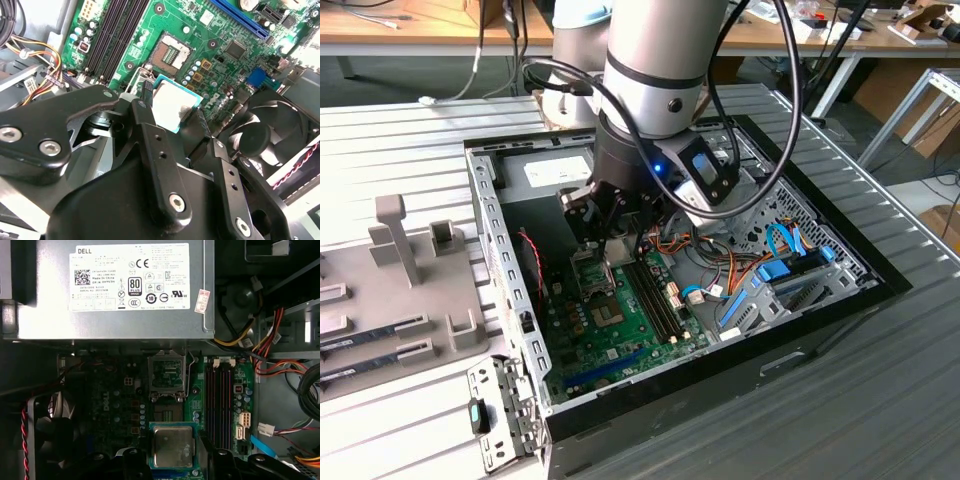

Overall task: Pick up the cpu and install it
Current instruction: 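Pick up the cpu and move it towards the insertion slot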

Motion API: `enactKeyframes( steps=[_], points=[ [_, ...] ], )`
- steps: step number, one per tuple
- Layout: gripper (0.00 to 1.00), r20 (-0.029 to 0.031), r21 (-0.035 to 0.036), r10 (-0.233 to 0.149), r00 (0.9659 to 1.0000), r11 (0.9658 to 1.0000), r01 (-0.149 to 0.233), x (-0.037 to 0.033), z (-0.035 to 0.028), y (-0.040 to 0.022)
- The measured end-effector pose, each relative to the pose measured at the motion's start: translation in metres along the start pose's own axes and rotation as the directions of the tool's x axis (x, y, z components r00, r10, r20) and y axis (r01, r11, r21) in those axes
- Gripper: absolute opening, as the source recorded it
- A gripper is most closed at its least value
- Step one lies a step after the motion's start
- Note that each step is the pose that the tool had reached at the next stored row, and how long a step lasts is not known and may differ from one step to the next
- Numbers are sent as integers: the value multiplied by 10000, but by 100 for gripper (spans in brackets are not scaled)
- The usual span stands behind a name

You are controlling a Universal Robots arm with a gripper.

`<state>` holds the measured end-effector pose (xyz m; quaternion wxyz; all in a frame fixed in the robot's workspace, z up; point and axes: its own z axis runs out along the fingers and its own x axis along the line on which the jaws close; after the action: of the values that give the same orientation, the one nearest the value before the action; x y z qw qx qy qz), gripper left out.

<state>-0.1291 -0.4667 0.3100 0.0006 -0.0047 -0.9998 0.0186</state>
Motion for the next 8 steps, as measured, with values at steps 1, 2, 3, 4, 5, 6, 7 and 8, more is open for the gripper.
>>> enactKeyframes(
  steps=[1, 2, 3, 4, 5, 6, 7, 8],
  points=[
    [47, 0, 7, 0, 10000, 10000, 0, 0, 7, -2],
    [47, 0, 14, 0, 10000, 10000, 0, 0, 12, -3],
    [47, 1, 20, 0, 10000, 10000, 0, -1, 18, -4],
    [47, 0, 26, 0, 10000, 10000, 0, -1, 22, -5],
    [47, 1, 33, 0, 10000, 10000, 0, -1, 28, -6],
    [47, 1, 42, 0, 10000, 10000, 0, -1, 36, -8],
    [47, 0, 46, 0, 10000, 10000, 0, -2, 39, -8],
    [47, 1, 51, 0, 10000, 10000, 0, -2, 43, -9]
  ],
)
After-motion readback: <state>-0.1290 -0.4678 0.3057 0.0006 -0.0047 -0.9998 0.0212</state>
